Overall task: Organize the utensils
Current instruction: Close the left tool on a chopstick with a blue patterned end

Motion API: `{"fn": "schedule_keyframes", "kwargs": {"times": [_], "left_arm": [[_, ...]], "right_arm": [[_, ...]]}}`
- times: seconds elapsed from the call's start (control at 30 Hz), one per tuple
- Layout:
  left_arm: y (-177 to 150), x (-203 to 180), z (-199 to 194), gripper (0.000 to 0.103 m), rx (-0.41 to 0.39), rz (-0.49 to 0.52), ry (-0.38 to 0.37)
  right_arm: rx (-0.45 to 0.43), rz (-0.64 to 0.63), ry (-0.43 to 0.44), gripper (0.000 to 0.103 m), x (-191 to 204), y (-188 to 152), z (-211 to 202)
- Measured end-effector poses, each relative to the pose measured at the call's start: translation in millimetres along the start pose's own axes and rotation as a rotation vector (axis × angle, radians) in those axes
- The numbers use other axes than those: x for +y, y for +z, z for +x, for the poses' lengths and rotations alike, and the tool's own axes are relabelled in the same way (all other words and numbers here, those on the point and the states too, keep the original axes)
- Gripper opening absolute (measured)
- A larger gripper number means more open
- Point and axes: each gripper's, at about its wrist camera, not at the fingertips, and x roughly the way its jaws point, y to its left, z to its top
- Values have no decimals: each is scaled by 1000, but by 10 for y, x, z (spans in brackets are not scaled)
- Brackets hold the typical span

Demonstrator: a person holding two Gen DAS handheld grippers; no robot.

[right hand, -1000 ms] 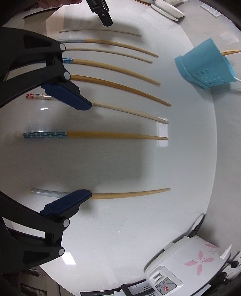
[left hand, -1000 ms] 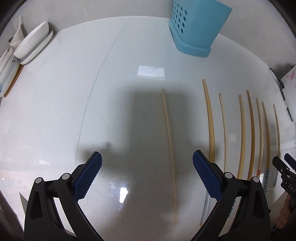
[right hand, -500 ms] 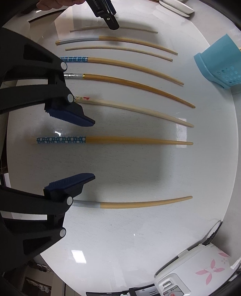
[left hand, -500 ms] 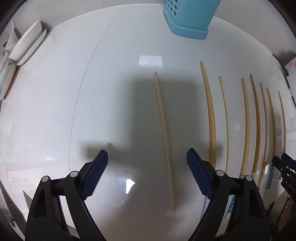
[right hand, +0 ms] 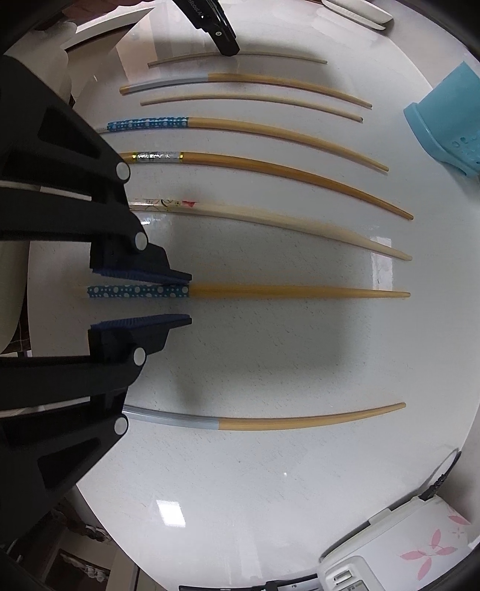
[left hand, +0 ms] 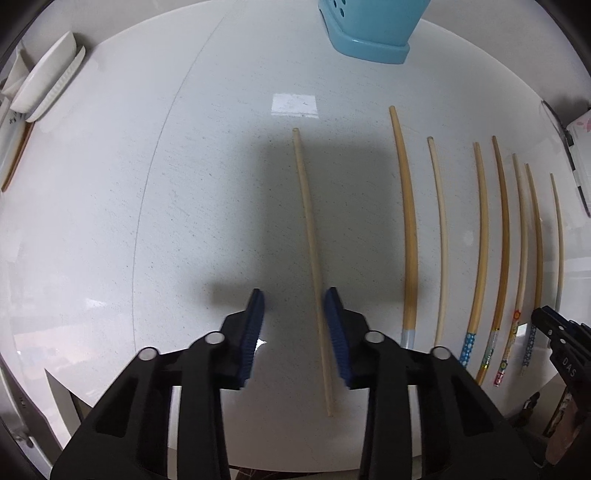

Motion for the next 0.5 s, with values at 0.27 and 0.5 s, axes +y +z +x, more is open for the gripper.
{"fn": "schedule_keyframes", "kwargs": {"times": [0.27, 0.5], "left_arm": [[-39, -17, -47, 4, 33, -3, -37], [-64, 127, -82, 3, 14, -9, -58]], "right_arm": [[26, 27, 13, 7, 28, -42, 36], [15, 44, 26, 7, -69, -69, 19]]}}
